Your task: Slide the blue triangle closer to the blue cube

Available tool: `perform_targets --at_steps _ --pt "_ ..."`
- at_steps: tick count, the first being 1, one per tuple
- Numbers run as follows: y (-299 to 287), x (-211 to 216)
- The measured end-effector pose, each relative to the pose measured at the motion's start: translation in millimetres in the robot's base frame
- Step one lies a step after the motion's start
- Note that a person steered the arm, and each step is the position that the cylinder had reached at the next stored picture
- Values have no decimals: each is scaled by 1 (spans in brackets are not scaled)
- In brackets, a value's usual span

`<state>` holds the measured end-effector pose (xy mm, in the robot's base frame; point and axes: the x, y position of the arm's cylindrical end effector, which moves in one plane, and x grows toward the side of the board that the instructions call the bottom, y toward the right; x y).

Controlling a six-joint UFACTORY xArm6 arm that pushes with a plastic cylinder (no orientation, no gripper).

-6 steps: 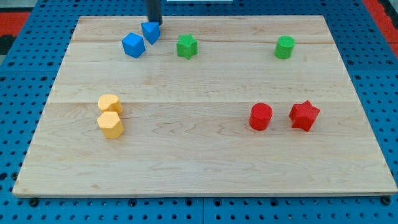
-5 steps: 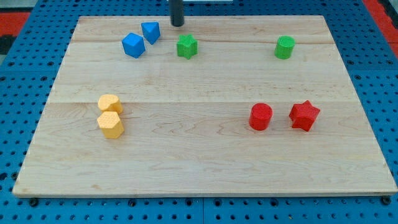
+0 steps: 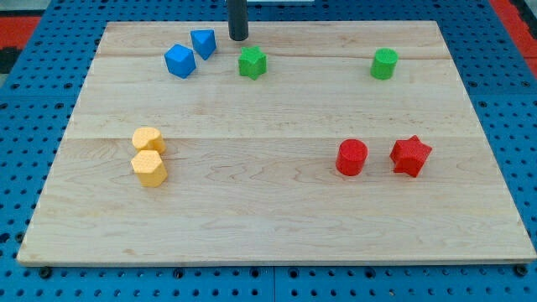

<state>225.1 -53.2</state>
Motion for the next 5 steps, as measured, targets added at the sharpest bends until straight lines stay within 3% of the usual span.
perform_targets --at_steps 5 --pt "-72 13"
